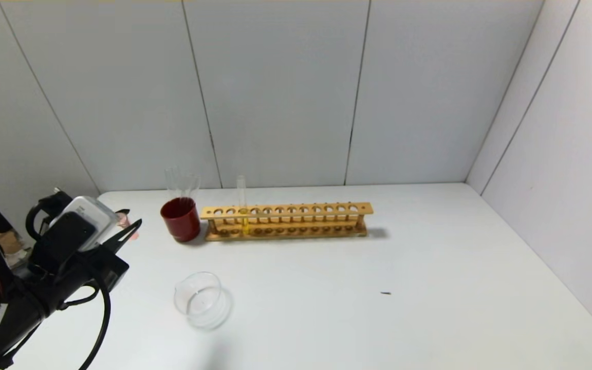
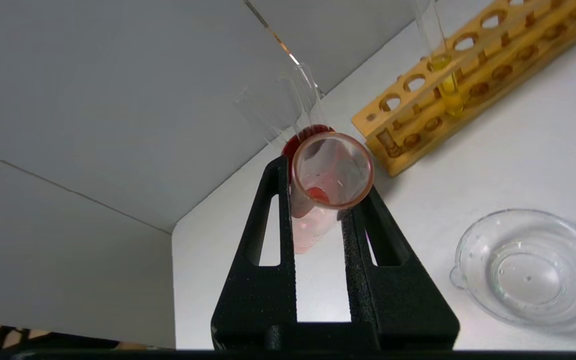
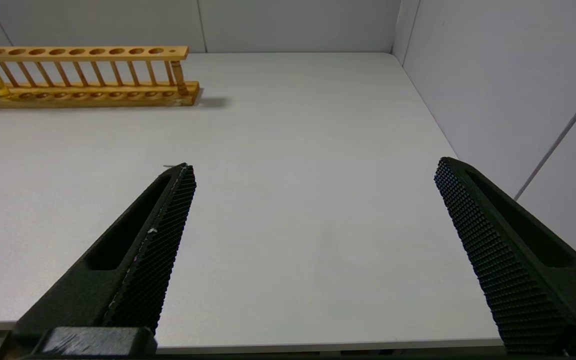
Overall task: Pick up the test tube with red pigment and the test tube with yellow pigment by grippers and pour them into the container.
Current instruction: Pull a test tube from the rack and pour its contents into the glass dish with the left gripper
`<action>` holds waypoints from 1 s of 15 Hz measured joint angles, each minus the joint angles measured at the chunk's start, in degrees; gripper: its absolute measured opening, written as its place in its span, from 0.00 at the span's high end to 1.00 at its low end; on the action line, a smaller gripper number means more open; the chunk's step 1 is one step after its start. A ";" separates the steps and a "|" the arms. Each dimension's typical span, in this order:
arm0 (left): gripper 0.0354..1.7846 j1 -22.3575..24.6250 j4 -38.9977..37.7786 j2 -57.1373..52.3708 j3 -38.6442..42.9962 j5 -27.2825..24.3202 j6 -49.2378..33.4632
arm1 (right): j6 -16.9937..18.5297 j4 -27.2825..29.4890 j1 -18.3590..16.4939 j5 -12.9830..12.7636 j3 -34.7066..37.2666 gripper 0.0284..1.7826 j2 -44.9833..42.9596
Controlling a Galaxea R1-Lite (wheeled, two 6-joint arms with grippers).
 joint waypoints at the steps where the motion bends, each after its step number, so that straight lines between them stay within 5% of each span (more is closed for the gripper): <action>1: 0.84 -0.41 -1.97 0.88 1.77 -0.04 1.40 | 0.00 0.00 0.00 0.00 0.00 0.02 0.00; 9: 0.84 -1.11 -5.64 6.91 5.24 -0.11 9.90 | -0.02 0.00 0.00 -0.02 0.00 0.02 0.00; 15: 0.84 0.72 -7.69 14.12 1.16 -1.83 25.86 | 0.00 0.00 0.00 0.00 0.00 0.02 0.00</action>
